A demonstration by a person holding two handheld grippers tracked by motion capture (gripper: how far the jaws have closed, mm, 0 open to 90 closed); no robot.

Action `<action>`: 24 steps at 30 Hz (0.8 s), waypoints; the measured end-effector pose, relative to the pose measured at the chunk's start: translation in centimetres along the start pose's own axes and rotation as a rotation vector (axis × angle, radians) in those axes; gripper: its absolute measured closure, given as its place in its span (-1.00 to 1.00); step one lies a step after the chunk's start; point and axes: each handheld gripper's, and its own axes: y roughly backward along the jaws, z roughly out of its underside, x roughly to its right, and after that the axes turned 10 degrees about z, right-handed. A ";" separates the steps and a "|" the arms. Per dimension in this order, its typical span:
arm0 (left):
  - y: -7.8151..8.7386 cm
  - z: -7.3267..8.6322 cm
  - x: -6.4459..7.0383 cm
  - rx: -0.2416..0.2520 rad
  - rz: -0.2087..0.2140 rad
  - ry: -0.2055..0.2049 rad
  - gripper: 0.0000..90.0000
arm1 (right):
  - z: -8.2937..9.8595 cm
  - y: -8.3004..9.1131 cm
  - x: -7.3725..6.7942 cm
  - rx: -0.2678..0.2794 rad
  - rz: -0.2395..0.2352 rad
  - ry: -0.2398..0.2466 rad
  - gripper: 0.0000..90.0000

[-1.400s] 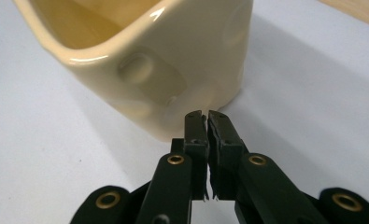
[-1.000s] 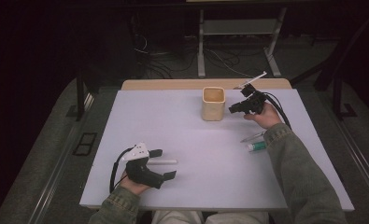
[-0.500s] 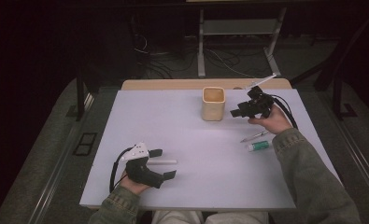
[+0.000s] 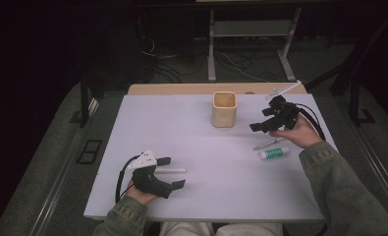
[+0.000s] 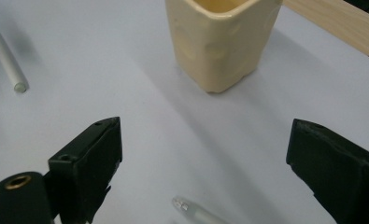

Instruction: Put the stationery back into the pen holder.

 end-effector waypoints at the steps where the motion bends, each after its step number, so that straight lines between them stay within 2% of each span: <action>1: 0.0 0.0 0.0 0.000 0.000 0.000 -1.00 | 0.2 0.3 0.0 -0.003 -0.006 0.007 -0.85; 2: 0.0 0.0 0.0 -0.001 0.000 0.000 -1.00 | 0.4 0.6 -0.1 -0.012 -0.016 0.020 -0.99; 11: 0.0 0.0 0.0 -0.001 -0.004 0.001 -1.00 | 1.2 1.7 -0.1 -0.021 -0.041 0.045 -0.99; 19: 0.0 0.0 0.0 0.001 -0.005 0.001 -1.00 | 2.2 2.2 -0.3 -0.035 -0.061 0.090 -0.99; 24: 0.0 0.0 0.0 -0.001 -0.006 0.000 -1.00 | 3.0 2.5 -0.3 -0.054 -0.055 0.124 -0.99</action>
